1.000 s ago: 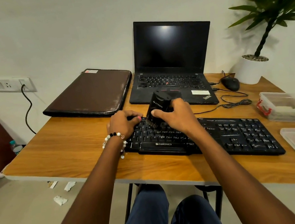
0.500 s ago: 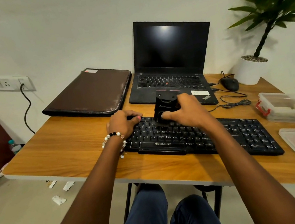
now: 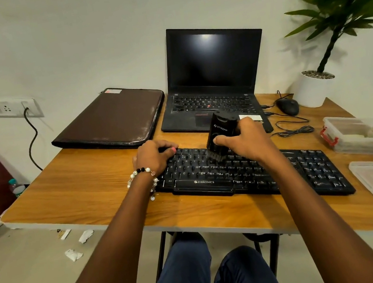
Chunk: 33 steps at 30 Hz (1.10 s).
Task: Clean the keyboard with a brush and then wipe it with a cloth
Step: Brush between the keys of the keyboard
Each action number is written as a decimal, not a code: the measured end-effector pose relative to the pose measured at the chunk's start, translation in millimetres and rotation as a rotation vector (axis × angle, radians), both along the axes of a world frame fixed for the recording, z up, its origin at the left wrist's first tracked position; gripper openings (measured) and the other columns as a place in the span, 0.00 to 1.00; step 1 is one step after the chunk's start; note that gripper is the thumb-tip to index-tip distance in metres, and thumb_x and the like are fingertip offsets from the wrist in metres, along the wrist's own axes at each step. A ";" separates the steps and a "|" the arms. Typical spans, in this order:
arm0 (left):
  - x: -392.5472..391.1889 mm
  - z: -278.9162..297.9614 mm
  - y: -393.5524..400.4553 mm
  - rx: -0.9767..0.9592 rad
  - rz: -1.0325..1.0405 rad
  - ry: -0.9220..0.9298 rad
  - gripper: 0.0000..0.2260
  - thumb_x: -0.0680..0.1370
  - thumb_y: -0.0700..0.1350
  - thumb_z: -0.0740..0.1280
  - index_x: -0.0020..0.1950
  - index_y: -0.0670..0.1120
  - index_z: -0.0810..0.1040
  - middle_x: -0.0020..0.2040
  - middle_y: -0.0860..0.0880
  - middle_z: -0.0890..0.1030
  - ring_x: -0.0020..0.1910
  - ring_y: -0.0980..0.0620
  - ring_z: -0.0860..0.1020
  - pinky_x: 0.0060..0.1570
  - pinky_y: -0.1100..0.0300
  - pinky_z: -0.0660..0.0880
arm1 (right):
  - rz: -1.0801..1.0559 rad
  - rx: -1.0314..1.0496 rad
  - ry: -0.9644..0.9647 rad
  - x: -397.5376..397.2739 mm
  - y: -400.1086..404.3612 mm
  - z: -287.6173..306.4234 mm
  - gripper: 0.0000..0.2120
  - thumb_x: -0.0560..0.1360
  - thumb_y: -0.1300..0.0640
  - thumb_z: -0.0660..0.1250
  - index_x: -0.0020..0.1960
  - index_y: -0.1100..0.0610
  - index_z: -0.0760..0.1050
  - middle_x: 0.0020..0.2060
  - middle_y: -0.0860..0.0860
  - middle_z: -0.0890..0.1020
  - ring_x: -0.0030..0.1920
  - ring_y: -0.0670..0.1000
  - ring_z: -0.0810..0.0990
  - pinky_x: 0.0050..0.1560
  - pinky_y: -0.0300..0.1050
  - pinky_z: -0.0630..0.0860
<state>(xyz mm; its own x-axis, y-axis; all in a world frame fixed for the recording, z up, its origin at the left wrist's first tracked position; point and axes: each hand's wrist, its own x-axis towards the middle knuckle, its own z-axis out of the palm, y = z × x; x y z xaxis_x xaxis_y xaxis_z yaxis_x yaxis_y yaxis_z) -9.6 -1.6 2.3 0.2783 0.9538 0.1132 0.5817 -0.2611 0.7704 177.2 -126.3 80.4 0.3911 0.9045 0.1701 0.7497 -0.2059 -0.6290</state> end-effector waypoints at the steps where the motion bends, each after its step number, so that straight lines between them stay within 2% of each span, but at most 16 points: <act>1: -0.2 0.3 -0.1 0.001 0.001 -0.001 0.09 0.75 0.51 0.70 0.38 0.65 0.78 0.54 0.56 0.82 0.58 0.51 0.76 0.62 0.45 0.70 | -0.036 0.029 -0.001 -2.6 -0.2 -4.8 0.18 0.71 0.49 0.72 0.54 0.60 0.76 0.44 0.51 0.80 0.42 0.49 0.78 0.34 0.40 0.76; 3: -0.4 0.3 0.4 0.004 0.000 -0.001 0.10 0.75 0.51 0.70 0.37 0.65 0.77 0.54 0.57 0.82 0.59 0.52 0.76 0.62 0.45 0.70 | -0.118 0.067 -0.078 -6.5 -2.4 -14.4 0.15 0.71 0.47 0.71 0.46 0.60 0.76 0.40 0.53 0.81 0.39 0.51 0.78 0.35 0.47 0.77; 5: -0.1 0.3 0.5 0.009 0.000 -0.004 0.10 0.75 0.50 0.70 0.37 0.65 0.77 0.54 0.57 0.82 0.58 0.52 0.76 0.63 0.46 0.70 | -0.154 0.064 -0.139 -7.7 -5.1 -18.0 0.15 0.71 0.46 0.70 0.39 0.58 0.72 0.37 0.54 0.80 0.36 0.51 0.77 0.35 0.49 0.76; 9: 0.0 0.5 0.6 0.011 0.003 -0.006 0.11 0.75 0.50 0.70 0.37 0.65 0.77 0.54 0.57 0.82 0.58 0.52 0.75 0.63 0.45 0.69 | -0.093 -0.094 -0.196 -0.7 -4.2 -10.9 0.18 0.71 0.41 0.68 0.41 0.56 0.71 0.34 0.49 0.77 0.36 0.51 0.77 0.32 0.44 0.73; 12: -0.1 -0.6 1.4 0.019 -0.006 -0.010 0.10 0.75 0.50 0.70 0.37 0.66 0.77 0.54 0.57 0.82 0.58 0.52 0.76 0.63 0.45 0.69 | -0.154 -0.014 -0.142 0.0 1.7 -10.2 0.19 0.71 0.39 0.67 0.42 0.56 0.74 0.34 0.50 0.78 0.36 0.51 0.78 0.31 0.43 0.71; 15: 0.2 -1.2 1.4 0.030 -0.008 -0.007 0.10 0.75 0.50 0.71 0.38 0.65 0.77 0.54 0.57 0.82 0.58 0.52 0.76 0.63 0.46 0.69 | -0.213 0.097 -0.148 -9.2 0.8 -19.5 0.18 0.73 0.42 0.67 0.36 0.56 0.70 0.30 0.48 0.74 0.31 0.49 0.74 0.27 0.40 0.66; 18: 0.8 -1.1 1.7 0.027 -0.010 -0.002 0.09 0.75 0.50 0.70 0.39 0.65 0.78 0.54 0.57 0.82 0.59 0.53 0.76 0.62 0.46 0.70 | -0.180 0.121 -0.139 -15.1 -1.9 -28.8 0.17 0.74 0.45 0.67 0.33 0.54 0.69 0.29 0.49 0.75 0.31 0.50 0.75 0.26 0.39 0.65; 22: 0.6 -2.4 3.2 0.023 -0.003 -0.006 0.05 0.75 0.50 0.70 0.46 0.61 0.82 0.54 0.57 0.82 0.59 0.52 0.76 0.62 0.46 0.70 | -0.158 -0.043 -0.125 -4.4 4.1 -17.6 0.17 0.71 0.40 0.67 0.39 0.55 0.72 0.33 0.49 0.77 0.36 0.50 0.77 0.32 0.42 0.69; 27: 0.5 -2.3 3.2 0.028 -0.016 -0.003 0.09 0.75 0.50 0.70 0.38 0.65 0.78 0.54 0.57 0.82 0.58 0.52 0.76 0.62 0.45 0.70 | -0.216 0.060 -0.064 -12.0 13.8 -12.5 0.20 0.72 0.39 0.66 0.44 0.58 0.73 0.37 0.51 0.77 0.38 0.51 0.76 0.33 0.44 0.70; 30: 0.8 -2.9 2.8 0.033 -0.011 -0.005 0.11 0.75 0.51 0.70 0.37 0.66 0.76 0.53 0.58 0.82 0.57 0.52 0.77 0.62 0.46 0.70 | -0.203 0.091 -0.106 -26.4 15.6 -19.5 0.18 0.74 0.42 0.66 0.37 0.55 0.69 0.32 0.48 0.73 0.32 0.46 0.72 0.31 0.42 0.70; 33: 1.2 -4.5 3.6 0.046 -0.010 -0.007 0.11 0.75 0.51 0.71 0.36 0.66 0.77 0.52 0.58 0.83 0.57 0.53 0.77 0.62 0.45 0.70 | -0.156 0.114 -0.193 -31.8 13.2 -30.4 0.18 0.74 0.44 0.65 0.33 0.54 0.67 0.28 0.48 0.73 0.30 0.49 0.74 0.27 0.41 0.69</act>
<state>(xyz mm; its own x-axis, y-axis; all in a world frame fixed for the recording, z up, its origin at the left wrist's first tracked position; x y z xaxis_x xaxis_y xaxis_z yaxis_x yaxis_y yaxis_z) -8.5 2.0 -2.2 0.2873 0.9447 0.1583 0.5736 -0.3021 0.7614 145.4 -113.1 50.0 0.4749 0.8063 0.3526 0.8226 -0.2643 -0.5035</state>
